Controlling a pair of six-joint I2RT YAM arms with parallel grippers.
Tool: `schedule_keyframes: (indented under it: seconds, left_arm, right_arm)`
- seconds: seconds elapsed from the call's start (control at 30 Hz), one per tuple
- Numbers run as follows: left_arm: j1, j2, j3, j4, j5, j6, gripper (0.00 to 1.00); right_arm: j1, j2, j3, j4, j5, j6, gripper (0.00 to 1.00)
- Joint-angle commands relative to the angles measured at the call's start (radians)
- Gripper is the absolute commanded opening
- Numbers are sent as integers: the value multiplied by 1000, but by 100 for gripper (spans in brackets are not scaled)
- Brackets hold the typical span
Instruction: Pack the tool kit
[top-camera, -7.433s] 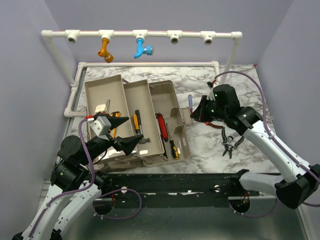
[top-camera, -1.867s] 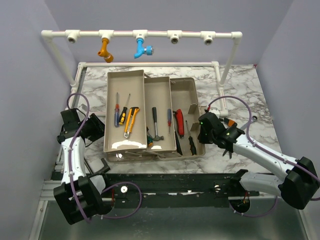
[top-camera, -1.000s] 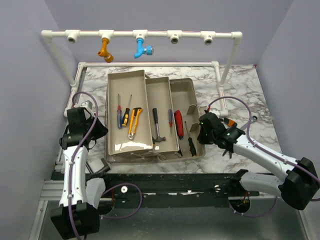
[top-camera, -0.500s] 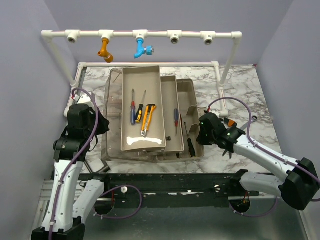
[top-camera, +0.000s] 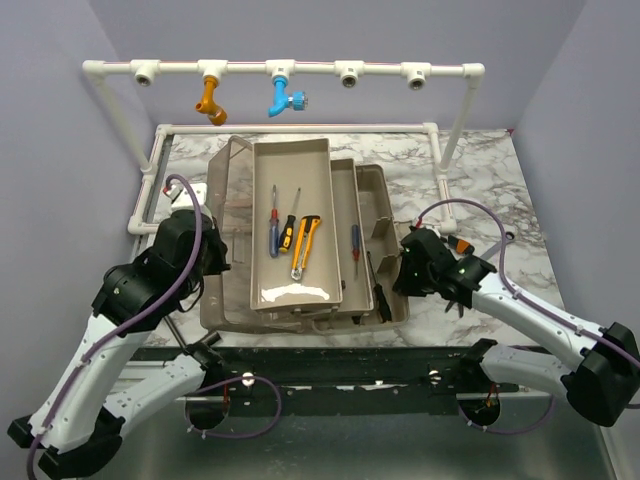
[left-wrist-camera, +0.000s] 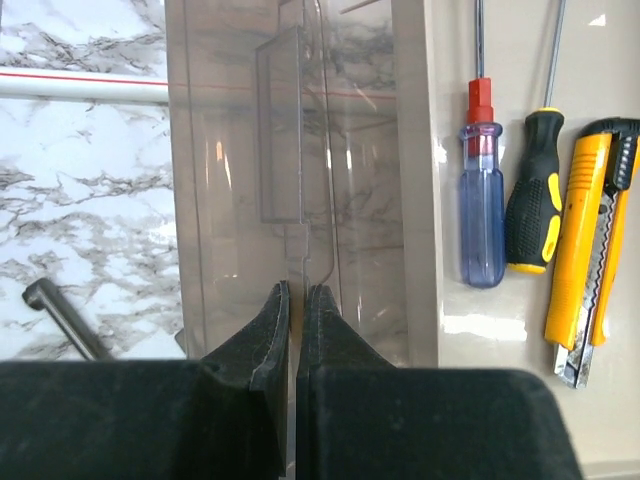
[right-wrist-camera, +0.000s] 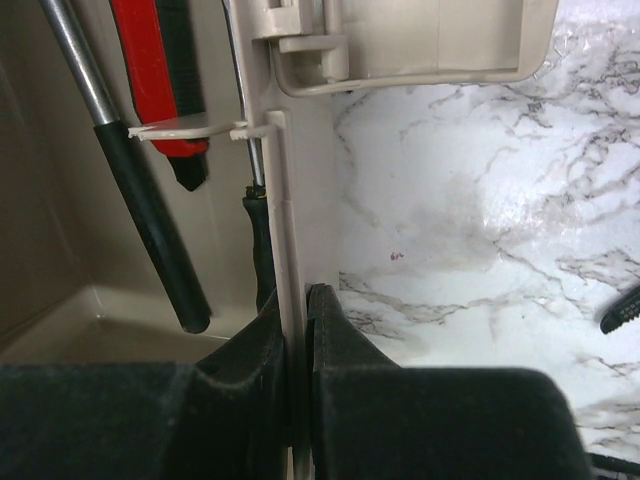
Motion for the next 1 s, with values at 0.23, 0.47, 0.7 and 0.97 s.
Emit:
schedule_keyframes:
  seconds: [0.23,0.47,0.7,0.97]
  left_arm:
    - [-368,161,234,-48,-175,-184,0]
    - [-477,290,361,-36,-223,-172,0]
    - [-544,553,650,-397,-483,-275,0]
    - [-599,735,859,-536,-601,-217,0]
  right_arm:
    - [26,-28,42,3,-122,65,1]
    - [27,-23,39,14,-116,60,7]
    - [27,-6,140,-121,58,38,49]
    - [28,-67,206,-175,208,62,77]
